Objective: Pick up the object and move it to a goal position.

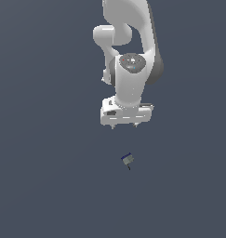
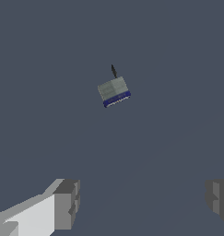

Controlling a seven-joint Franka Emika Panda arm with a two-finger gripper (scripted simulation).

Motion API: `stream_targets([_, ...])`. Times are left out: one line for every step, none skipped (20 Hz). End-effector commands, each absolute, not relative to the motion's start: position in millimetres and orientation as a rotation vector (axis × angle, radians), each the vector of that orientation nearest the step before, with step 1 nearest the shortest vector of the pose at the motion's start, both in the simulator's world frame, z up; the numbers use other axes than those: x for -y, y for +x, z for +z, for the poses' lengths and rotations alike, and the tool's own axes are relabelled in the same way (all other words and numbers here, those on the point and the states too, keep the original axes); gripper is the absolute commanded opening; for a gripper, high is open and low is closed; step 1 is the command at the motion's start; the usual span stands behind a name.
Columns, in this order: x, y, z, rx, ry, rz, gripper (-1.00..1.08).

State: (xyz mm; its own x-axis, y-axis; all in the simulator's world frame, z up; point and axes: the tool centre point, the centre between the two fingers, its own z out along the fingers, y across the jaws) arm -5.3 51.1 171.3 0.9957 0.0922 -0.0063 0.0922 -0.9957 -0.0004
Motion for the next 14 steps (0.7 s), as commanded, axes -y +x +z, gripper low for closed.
stream_targets([-51,-5,171,0.145,-3.138,0.010,1.00])
stream_targets([-51,-5,171,0.145,-3.138,0.010,1.00])
stream_targets([-52,-5,171,0.146,-3.138,0.012,1.00])
stream_targets([-53,-6,170,0.148,-3.138,0.015,1.00])
stream_targets([-55,-6,169,0.150,-3.139,0.018,1.00])
stream_targets([-57,-6,168,0.153,-3.139,0.023,1.00])
stream_targets([-60,-7,166,0.156,-3.140,0.029,1.00])
stream_targets([-63,-8,165,0.158,-3.140,0.034,1.00])
stream_targets([-65,-8,164,0.159,-3.140,0.039,1.00])
stream_targets([-66,-9,164,0.159,-3.141,0.042,1.00])
stream_targets([-67,-10,163,0.158,-3.141,0.044,1.00])
stream_targets([-67,-10,163,0.157,-3.141,0.045,1.00])
stream_targets([-67,-10,163,0.156,-3.141,0.045,1.00])
stream_targets([-67,-10,163,0.156,-3.141,0.045,1.00])
